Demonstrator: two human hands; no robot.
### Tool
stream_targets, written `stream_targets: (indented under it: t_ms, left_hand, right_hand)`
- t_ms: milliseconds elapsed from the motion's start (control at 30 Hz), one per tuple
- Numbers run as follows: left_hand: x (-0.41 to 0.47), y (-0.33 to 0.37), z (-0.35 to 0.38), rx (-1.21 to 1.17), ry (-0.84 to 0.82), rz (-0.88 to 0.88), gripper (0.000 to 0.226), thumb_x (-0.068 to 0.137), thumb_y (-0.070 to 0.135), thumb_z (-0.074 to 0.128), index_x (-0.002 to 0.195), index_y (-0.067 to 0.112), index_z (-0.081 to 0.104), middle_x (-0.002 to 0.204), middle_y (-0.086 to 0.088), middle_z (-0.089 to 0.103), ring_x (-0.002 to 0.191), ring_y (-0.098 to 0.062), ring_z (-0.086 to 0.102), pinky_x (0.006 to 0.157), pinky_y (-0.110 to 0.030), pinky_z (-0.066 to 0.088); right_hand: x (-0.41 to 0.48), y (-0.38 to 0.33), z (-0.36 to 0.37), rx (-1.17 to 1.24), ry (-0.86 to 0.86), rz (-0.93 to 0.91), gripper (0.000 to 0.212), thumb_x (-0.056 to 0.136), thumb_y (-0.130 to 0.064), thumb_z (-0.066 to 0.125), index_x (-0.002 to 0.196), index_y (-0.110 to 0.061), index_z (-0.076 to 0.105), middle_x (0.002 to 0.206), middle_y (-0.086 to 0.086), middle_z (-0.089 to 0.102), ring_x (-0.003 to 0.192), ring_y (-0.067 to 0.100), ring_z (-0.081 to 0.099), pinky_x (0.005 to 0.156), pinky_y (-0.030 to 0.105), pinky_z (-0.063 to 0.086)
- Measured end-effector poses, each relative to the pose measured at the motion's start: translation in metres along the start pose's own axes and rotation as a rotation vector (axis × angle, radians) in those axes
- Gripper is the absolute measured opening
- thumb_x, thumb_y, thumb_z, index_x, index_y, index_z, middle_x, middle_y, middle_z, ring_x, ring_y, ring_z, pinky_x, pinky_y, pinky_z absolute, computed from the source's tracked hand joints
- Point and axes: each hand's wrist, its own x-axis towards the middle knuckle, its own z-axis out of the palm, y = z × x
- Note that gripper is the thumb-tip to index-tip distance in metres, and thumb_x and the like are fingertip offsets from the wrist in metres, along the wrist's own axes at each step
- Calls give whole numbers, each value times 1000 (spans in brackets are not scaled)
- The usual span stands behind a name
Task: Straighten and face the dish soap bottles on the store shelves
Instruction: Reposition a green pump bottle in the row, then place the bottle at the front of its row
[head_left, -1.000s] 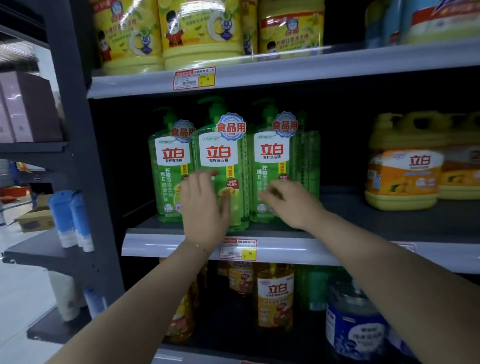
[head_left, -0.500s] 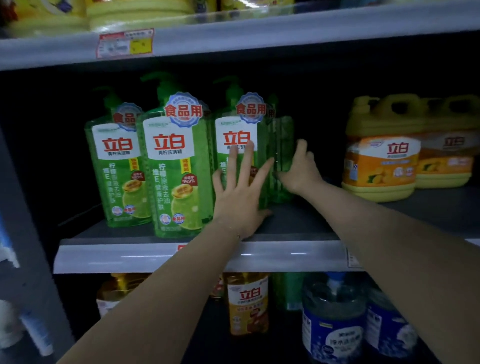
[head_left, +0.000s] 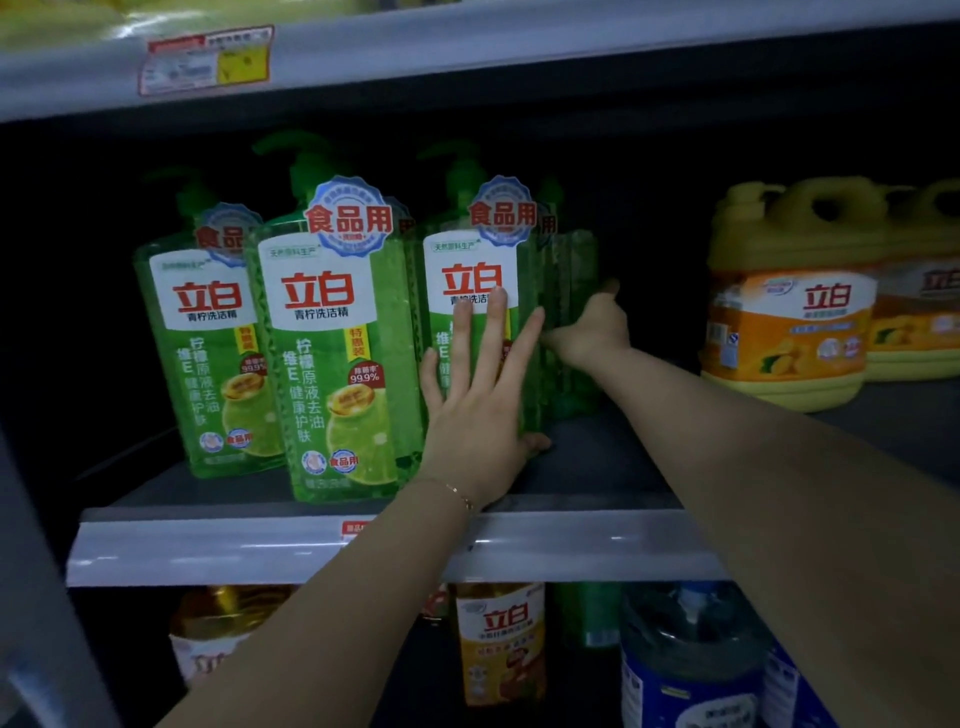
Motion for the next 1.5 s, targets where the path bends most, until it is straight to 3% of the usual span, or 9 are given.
stream_targets:
  t_ms: [167, 400, 600, 833, 1033, 1133, 1200, 1333, 1500]
  left_hand:
    - [-2, 5, -7, -37, -21, -44, 132, 71, 47, 78, 140, 36, -34, 141, 14, -49, 123, -13, -55, 105, -47, -18]
    - [-3, 6, -11, -53, -23, -53, 132, 71, 46, 79, 138, 37, -35, 140, 14, -50, 123, -13, -54, 106, -47, -19]
    - [-4, 6, -12, -119, -6, -30, 129, 71, 34, 82, 149, 35, -20, 145, 16, -44, 129, -12, -49, 109, -48, -18]
    - [-8, 4, -24, -305, 39, -23, 110, 74, -1, 75, 153, 31, 5, 158, 15, -18, 142, -8, -25, 116, -51, -10]
    - [-8, 9, -35, -664, 90, -78, 120, 58, 29, 91, 151, 26, 16, 161, 5, 16, 149, -17, 3, 120, -49, 11]
    - [-10, 10, -37, -856, 86, -112, 112, 50, 35, 92, 141, 13, 32, 141, -3, 46, 133, -17, 42, 113, -41, 36]
    - [-17, 8, -40, -1043, 33, -148, 87, 52, 15, 93, 125, 2, 48, 120, -2, 61, 109, -4, 59, 93, -26, 52]
    - [-34, 4, -57, -1224, -45, -117, 57, 57, -17, 82, 107, 0, 62, 98, 7, 68, 83, 9, 67, 70, -11, 53]
    - [-56, -20, -88, -1192, 38, -75, 67, 50, -2, 88, 111, -2, 62, 104, 9, 68, 93, 11, 65, 77, -8, 50]
  right_hand:
    - [-10, -3, -19, -28, -21, 20, 94, 61, -27, 88, 133, -9, 30, 123, 9, 54, 111, 26, 56, 86, 32, 50]
    - [-38, 11, -58, 0, -91, -52, 89, 55, -32, 87, 117, -22, 24, 119, 5, 50, 108, 24, 52, 89, 38, 48]
    - [-65, 5, -67, 205, -54, -87, 101, 43, -39, 93, 122, -23, 32, 118, 0, 54, 109, 19, 54, 92, 37, 48]
    - [-84, -6, -67, 278, 23, -128, 71, 57, -10, 87, 110, -22, 41, 92, -11, 55, 81, 7, 55, 73, 25, 44]
    - [-108, -6, -91, 179, -44, -374, 76, 58, -9, 87, 114, -27, 39, 97, -15, 57, 84, -2, 55, 65, 16, 42]
    - [-127, -1, -100, 27, -120, -594, 82, 57, -22, 88, 124, -27, 41, 108, -6, 61, 97, 9, 60, 78, 31, 52]
    - [-139, 4, -103, -26, -135, -672, 85, 59, -32, 87, 128, -33, 38, 114, -6, 61, 102, 10, 60, 82, 37, 53]
    - [-157, 0, -107, 1, -159, -754, 86, 62, -31, 86, 133, -36, 37, 121, -9, 57, 111, 10, 57, 88, 40, 51]
    - [-175, -24, -97, 90, -231, -797, 92, 60, -31, 88, 133, -42, 33, 127, -7, 54, 118, 9, 53, 98, 35, 47]
